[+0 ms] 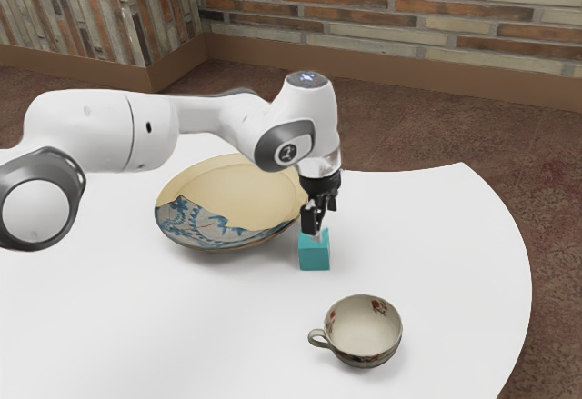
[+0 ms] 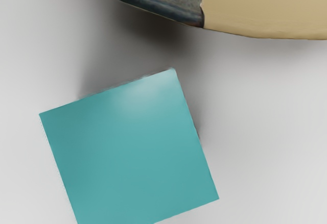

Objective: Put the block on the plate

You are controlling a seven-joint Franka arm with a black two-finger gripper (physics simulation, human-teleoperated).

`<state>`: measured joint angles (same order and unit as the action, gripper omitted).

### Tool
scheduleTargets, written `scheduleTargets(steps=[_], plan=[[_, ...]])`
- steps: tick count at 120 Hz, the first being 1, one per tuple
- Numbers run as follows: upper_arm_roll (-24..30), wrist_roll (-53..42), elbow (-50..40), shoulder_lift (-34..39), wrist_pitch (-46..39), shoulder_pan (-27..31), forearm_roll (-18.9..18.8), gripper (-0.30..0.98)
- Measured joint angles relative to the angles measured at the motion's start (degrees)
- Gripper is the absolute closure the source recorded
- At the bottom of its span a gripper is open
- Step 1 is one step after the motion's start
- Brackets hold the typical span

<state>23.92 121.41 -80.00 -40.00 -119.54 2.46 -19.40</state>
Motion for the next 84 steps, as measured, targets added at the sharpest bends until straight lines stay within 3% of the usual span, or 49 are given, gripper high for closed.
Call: scheduleTargets(steps=[27, 84], plan=[[-2.53, 3.05, -7.59, 3.5, -4.96, -0.07, 1.52, 0.0], [-2.49, 5.88, -3.14, -2.59, -8.52, -0.15, 1.5, 0.04]])
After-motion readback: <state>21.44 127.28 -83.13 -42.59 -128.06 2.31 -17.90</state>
